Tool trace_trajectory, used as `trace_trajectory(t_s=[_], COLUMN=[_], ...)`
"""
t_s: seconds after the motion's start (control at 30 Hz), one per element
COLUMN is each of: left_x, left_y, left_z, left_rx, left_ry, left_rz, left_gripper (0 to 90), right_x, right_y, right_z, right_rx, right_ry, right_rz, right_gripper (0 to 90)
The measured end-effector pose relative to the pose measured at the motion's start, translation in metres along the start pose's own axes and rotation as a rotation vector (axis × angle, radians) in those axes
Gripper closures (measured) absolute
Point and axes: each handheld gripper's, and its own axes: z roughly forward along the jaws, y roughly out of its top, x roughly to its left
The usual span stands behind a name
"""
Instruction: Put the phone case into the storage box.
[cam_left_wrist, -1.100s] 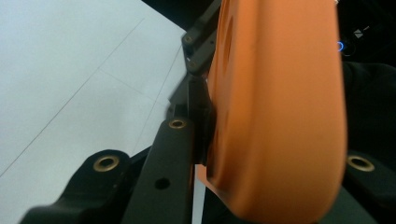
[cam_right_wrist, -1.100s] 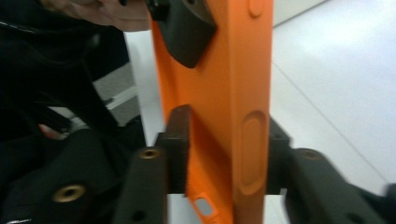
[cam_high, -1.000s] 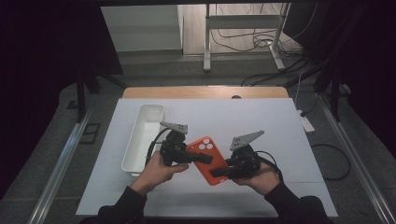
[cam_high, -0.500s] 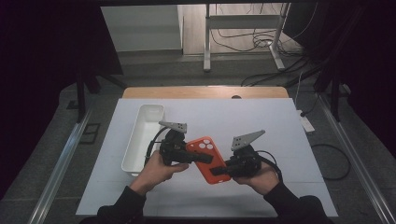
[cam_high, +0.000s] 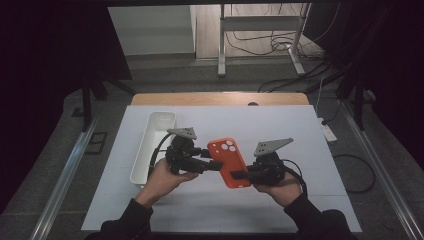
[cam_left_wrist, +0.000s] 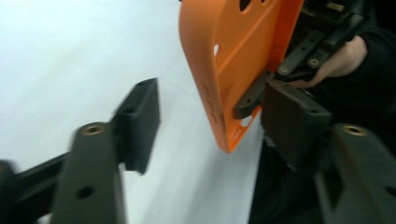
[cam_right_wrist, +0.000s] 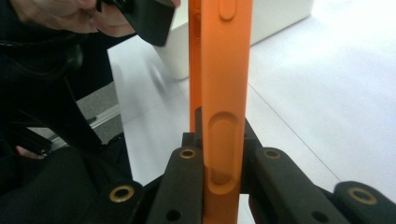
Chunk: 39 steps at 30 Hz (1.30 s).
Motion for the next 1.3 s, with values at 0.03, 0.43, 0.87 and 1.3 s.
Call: trace_trajectory(t_s=[0.03, 0.43, 0.87, 1.3], left_x=[0.000, 0.002, -0.005, -0.012], left_y=[0.000, 0.000, 0.000, 0.001], left_z=[-0.001, -0.007, 0.002, 0.007], left_rx=[-0.002, -0.016, 0.056, 0.082], left_ry=[0.009, 0.127, 0.308, 0.277], left_rz=[0.003, 0.012, 0.039, 0.054], left_gripper=[32.7, 6.8, 0.0, 18.1], right_x=[0.000, 0.001, 0.002, 0.008], right_y=[0.000, 0.000, -0.001, -0.001], right_z=[0.000, -0.004, -0.002, 0.006], right_rx=[0.003, -0.020, -0.019, -0.004], right_ry=[-0.010, -0.115, -0.172, -0.190], right_rz=[-0.001, -0.009, -0.010, -0.039], right_gripper=[84.8, 84.7, 84.7, 84.6])
